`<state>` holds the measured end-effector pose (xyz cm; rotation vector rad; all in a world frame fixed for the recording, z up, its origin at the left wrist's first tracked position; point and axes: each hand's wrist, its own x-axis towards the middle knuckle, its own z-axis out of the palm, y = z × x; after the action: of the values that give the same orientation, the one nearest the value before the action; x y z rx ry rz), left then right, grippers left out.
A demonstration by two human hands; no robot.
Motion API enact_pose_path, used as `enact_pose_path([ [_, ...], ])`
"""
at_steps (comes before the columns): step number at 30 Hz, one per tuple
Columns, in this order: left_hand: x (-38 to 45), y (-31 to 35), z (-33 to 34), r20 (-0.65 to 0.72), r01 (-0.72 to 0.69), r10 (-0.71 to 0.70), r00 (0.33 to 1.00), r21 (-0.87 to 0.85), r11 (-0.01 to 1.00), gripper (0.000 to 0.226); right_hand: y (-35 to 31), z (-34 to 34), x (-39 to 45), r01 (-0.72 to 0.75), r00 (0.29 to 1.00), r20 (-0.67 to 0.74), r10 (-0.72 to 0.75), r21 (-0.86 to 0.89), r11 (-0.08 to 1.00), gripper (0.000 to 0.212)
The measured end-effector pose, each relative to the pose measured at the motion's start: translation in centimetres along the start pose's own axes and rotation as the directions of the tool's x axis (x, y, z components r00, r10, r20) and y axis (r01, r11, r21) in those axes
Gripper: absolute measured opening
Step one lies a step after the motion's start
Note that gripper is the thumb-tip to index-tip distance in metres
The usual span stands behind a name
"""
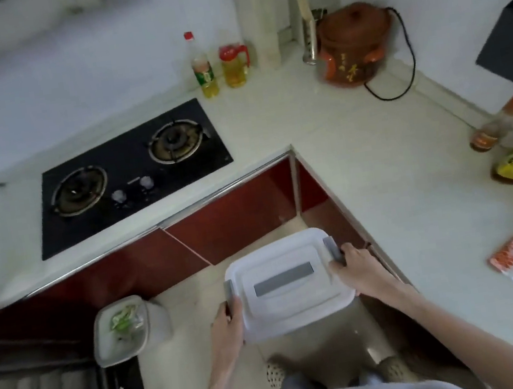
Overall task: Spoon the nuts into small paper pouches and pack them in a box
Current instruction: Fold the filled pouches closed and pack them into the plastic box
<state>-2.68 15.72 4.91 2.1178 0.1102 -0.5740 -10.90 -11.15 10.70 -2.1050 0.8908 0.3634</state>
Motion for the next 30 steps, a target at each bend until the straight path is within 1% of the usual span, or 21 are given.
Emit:
enact_pose_path([
  [2, 1.4, -1.4, -3.1, -0.027, 0.016, -0.016, 1.0, -0.024, 1.0, 0.036, -3.2, 2.3, 0.5, 0.004, 1.0, 0.03, -0.004, -0.016, 1.0, 0.021],
  [4, 2.9, -2.6, -6.2, -0.049, 0.029, -0.029, 0.998, -0.013, 1.0, 0.034, -6.3, 4.6, 1.1, 0.011, 0.999, 0.053, -0.009, -0.054, 0.998, 0.02],
  [9, 5.2, -5.8, -13.6, -0.169, 0.074, -0.082, 0.982, -0.053, 0.996, 0.033, -14.5, 10.4, 2.3, 0.066, 0.991, 0.125, -0.053, -0.106, 0.992, 0.028],
  [12, 5.8, -7.7, -17.3, -0.227, 0.114, -0.143, 0.963, -0.139, 0.984, 0.036, -19.2, 13.3, 3.3, 0.136, 0.978, 0.18, -0.109, -0.147, 0.98, 0.027],
  [15, 6.4, -8.9, -20.7, -0.276, 0.132, -0.187, 0.943, -0.208, 0.969, 0.036, -23.7, 15.9, 5.0, 0.219, 0.957, 0.232, -0.174, -0.18, 0.959, 0.019],
  [18, 7.3, -9.8, -23.6, -0.333, 0.148, -0.246, 0.91, -0.293, 0.945, 0.039, -28.4, 18.7, 7.2, 0.3, 0.936, 0.269, -0.228, -0.267, 0.916, 0.024],
  [21, 8.8, -10.6, -26.8, -0.374, 0.167, -0.312, 0.873, -0.372, 0.913, 0.043, -33.5, 22.0, 10.0, 0.401, 0.89, 0.347, -0.297, -0.283, 0.871, 0.025],
  [24, 11.3, -11.2, -30.3, -0.439, 0.167, -0.343, 0.83, -0.391, 0.905, 0.044, -39.0, 25.0, 12.6, 0.481, 0.847, 0.395, -0.357, -0.28, 0.831, 0.032],
  [25, 12.3, -11.2, -31.4, -0.458, 0.174, -0.356, 0.814, -0.393, 0.903, 0.046, -40.8, 26.0, 13.6, 0.51, 0.829, 0.411, -0.38, -0.275, 0.815, 0.032],
  [27, 14.2, -11.3, -33.5, -0.49, 0.194, -0.391, 0.779, -0.404, 0.894, 0.048, -44.6, 27.7, 15.2, 0.566, 0.79, 0.455, -0.41, -0.285, 0.774, 0.024],
  [30, 17.0, -11.0, -36.6, -0.523, 0.207, -0.425, 0.739, -0.423, 0.882, 0.041, -50.5, 30.0, 17.8, 0.618, 0.74, 0.517, -0.43, -0.272, 0.737, 0.021],
])
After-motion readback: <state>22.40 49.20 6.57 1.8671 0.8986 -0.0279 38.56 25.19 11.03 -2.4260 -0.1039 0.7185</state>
